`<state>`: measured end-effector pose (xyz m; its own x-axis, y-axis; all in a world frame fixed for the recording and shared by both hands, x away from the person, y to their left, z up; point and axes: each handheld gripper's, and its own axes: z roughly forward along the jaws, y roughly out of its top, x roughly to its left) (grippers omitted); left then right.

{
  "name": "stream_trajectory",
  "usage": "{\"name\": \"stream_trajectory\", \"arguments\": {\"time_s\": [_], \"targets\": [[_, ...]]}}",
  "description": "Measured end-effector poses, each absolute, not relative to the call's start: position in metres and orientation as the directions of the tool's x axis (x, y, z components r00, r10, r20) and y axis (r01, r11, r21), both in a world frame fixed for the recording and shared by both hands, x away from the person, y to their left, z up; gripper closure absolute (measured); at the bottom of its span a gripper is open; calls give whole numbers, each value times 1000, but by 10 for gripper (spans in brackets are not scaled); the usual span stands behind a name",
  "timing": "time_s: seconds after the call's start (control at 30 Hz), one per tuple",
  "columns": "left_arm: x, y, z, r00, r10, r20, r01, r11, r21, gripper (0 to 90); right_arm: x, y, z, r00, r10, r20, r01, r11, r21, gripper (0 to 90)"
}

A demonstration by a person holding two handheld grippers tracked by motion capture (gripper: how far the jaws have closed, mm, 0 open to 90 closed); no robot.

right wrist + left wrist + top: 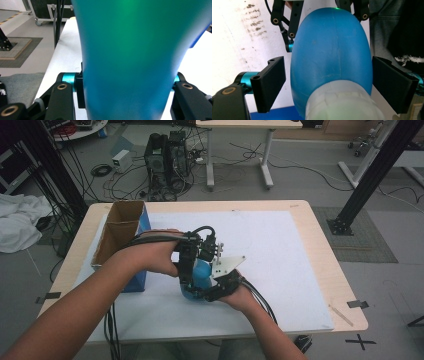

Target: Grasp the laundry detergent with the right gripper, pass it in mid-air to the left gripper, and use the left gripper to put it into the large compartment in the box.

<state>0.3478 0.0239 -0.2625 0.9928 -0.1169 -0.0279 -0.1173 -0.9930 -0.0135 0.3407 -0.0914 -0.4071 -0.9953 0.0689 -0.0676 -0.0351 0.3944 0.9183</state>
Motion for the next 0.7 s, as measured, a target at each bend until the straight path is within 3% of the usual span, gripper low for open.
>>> {"name": "stream_trajectory", "arguments": {"time_s": [0.17,0.23,0.63,0.7], "targets": [[347,26,-261,993,-118,-19,-118,-993,5,142,341,-92,-406,-995,66,-77,-45,394,918,445],[346,26,-261,993,-118,-12,-118,-993,-3,142,338,-92,-405,-998,63,-19,6,381,925,446],[343,22,-265,993,-117,-11,-118,-993,-26,184,340,-91,-406,-995,64,-78,-47,392,919,446],[343,22,-266,993,-118,-6,-118,-992,-34,202,337,-90,-405,-997,64,-33,-7,374,927,446]]}}
